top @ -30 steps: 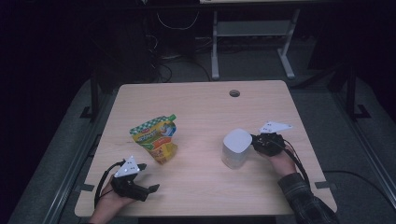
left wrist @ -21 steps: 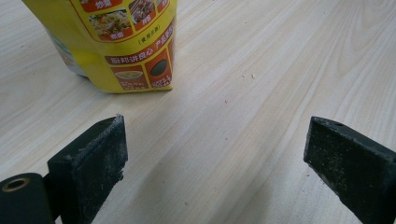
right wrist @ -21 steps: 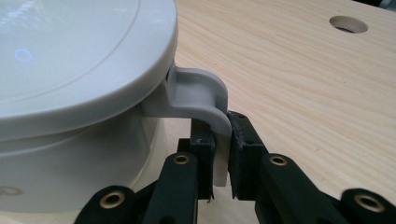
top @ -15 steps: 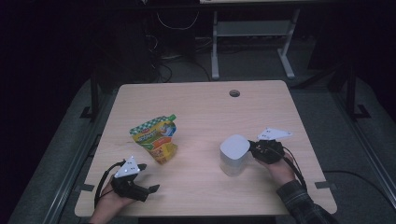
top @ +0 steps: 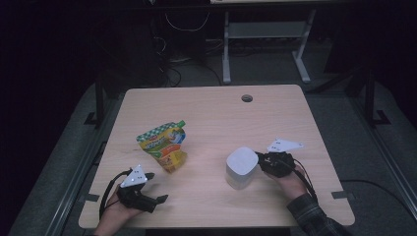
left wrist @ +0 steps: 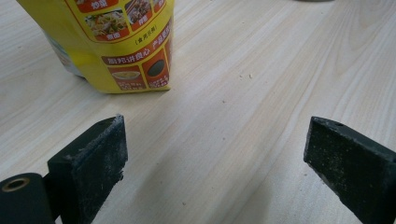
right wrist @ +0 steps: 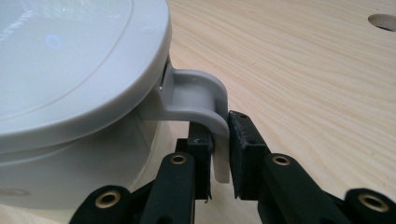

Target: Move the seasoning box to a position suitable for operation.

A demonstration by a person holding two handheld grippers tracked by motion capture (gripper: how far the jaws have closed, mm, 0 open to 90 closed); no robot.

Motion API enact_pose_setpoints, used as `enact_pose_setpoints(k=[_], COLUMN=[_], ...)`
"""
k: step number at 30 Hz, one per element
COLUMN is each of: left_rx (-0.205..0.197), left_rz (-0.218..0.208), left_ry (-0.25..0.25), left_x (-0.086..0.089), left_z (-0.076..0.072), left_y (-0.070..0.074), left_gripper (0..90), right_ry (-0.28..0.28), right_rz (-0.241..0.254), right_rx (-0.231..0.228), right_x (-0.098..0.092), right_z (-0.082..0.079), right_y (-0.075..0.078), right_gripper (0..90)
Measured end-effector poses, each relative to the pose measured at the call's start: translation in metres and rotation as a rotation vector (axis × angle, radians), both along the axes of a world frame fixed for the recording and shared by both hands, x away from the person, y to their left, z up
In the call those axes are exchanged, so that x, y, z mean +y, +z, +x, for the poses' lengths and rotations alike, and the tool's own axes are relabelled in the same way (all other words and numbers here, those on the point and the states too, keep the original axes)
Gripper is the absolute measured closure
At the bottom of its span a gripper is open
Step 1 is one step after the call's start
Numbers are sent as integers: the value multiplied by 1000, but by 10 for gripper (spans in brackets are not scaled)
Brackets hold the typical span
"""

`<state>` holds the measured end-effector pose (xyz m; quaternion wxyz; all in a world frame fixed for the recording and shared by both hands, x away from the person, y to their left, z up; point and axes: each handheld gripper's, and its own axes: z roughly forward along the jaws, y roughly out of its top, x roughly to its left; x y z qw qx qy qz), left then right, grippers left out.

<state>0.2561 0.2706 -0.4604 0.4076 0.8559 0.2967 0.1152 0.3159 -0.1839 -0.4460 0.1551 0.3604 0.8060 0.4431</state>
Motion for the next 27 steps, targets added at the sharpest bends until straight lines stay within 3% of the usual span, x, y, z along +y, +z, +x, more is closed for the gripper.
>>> enact_pose_setpoints(k=[6,12,22,27], left_rx=[3,3,8,6], left_rz=[11,7,1,2], left_ry=[-6,-4,-1,-6], left_x=[0,-1,1,0], left_z=[0,1,1,2], left_y=[0,0,-1,-1], left_gripper=[57,58,58,58], right_ry=[-25,-42,-25,-13], right_rz=[-13,-6,1,14], right_rx=[-13,-19,-17,0], right_x=[0,8,24,21], right_z=[-12,-10,-7,-6], right_y=[0,-1,-1,-2], right_gripper=[796,798,799,734])
